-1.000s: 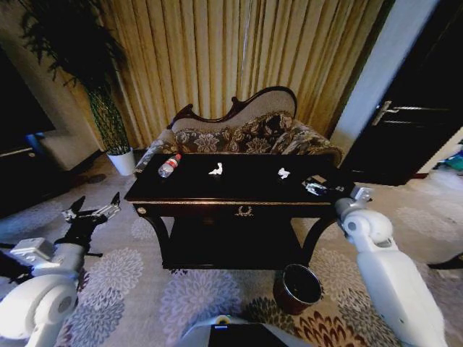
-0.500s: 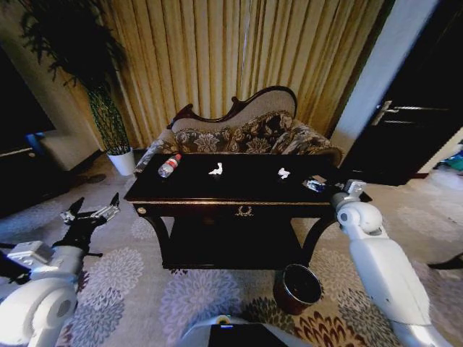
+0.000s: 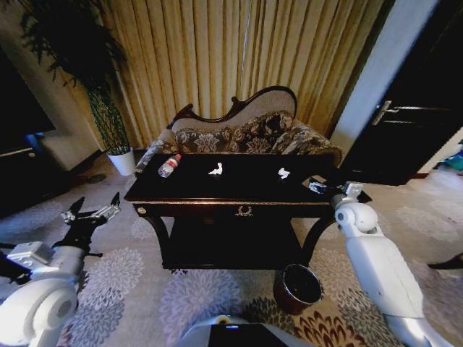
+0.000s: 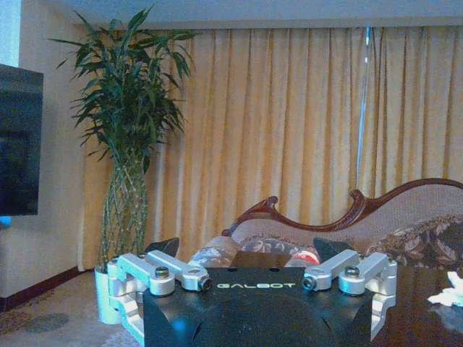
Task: Move to the front of the table and place the trash on the table into the trash bin.
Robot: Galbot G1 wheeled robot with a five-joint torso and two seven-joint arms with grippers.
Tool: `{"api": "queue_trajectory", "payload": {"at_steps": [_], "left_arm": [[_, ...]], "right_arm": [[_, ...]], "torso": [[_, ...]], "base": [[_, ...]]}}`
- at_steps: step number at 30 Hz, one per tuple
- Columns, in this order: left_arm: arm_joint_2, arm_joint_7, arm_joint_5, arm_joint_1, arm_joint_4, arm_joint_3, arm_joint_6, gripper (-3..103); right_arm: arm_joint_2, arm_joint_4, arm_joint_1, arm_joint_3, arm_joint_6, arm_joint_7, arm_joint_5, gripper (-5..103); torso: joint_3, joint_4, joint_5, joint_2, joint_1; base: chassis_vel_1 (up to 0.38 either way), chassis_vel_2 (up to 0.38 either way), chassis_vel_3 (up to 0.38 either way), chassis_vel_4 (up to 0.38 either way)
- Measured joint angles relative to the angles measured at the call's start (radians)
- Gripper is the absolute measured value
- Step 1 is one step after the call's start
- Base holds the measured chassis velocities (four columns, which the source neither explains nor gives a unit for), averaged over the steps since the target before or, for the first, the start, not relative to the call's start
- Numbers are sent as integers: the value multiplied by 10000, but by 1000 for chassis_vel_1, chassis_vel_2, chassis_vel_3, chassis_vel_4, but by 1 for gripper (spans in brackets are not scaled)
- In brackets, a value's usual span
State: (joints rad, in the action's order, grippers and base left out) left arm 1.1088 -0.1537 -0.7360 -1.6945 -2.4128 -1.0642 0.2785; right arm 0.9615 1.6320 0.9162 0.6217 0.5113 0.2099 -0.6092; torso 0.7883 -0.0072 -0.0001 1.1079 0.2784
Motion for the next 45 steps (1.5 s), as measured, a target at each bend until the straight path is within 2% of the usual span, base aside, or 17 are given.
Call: {"api": "queue_trajectory", "payload": {"at_steps": [12,14,15,19,21,23,24,26,27,29,30,31,33,35,38,40,45], "left_arm": [[64,99,-13,-22,-8,-99,-94,100],[87,109,-16,-28,-16,-104,-105,100],[87,109,-16,-28,-16,-104,-105,100],[78,147,-46,-24,-26,-163,-140,100],[64,168,-68,-24,-39,-195,-142,100],[48,286,-88,-25,-62,-246,-186,100],[48,286,-88,-25,-62,-246,-186,100],[52,388,-93,-47,-84,-257,-263,100],[52,388,-93,-47,-84,-257,-263,100],[69,465,-99,-69,-114,-258,-304,100],[74,484,-100,-71,-122,-259,-319,100],[78,502,-102,-72,-130,-260,-330,100],[79,509,-106,-74,-132,-265,-333,100],[79,518,-113,-77,-135,-273,-340,100],[79,529,-127,-78,-135,-296,-362,100],[78,529,-134,-78,-135,-311,-367,100],[82,532,-164,-82,-136,-376,-376,100]], "right_arm": [[90,-515,-346,-293,-95,46,522,102],[98,-583,-388,-334,-96,195,552,93],[98,-583,-388,-334,-96,195,552,93],[112,-667,-407,-335,-192,460,582,71],[109,-658,-406,-327,-198,493,579,71],[92,-645,-405,-314,-206,538,555,61],[92,-645,-405,-314,-206,538,555,61],[89,-622,-405,-297,-211,575,485,49],[89,-622,-405,-297,-211,575,485,49],[89,-569,-376,-272,-214,577,451,38],[91,-557,-356,-266,-216,577,444,38],[92,-544,-331,-256,-224,578,441,27],[93,-537,-315,-248,-232,577,439,27],[95,-525,-295,-235,-239,575,422,22],[119,-453,-218,-178,-243,555,370,6],[119,-408,-175,-163,-245,543,343,2],[86,-119,-20,-70,-487,411,-34,0]], "torso": [[0,0,0,0,0],[0,0,0,0,0],[0,0,0,0,0],[0,0,0,0,0],[0,0,0,0,0],[0,0,0,0,0],[0,0,0,0,0],[0,0,1,0,-1],[0,0,1,0,-1],[0,1,0,1,0],[0,1,0,0,-1],[0,0,1,1,0],[0,0,0,1,0],[0,0,0,1,-1],[0,0,1,1,0],[0,0,0,0,-1],[0,0,1,0,-1]], "base": [[0,0,0,0],[0,0,0,0],[0,0,0,0],[0,0,0,0],[0,0,0,0],[0,0,0,0],[0,0,0,0],[0,0,0,0],[0,0,0,0],[0,0,0,0],[0,0,0,0],[0,0,0,0],[0,0,0,0],[0,0,0,0],[0,0,0,0],[0,0,0,0],[0,0,0,0]]}}
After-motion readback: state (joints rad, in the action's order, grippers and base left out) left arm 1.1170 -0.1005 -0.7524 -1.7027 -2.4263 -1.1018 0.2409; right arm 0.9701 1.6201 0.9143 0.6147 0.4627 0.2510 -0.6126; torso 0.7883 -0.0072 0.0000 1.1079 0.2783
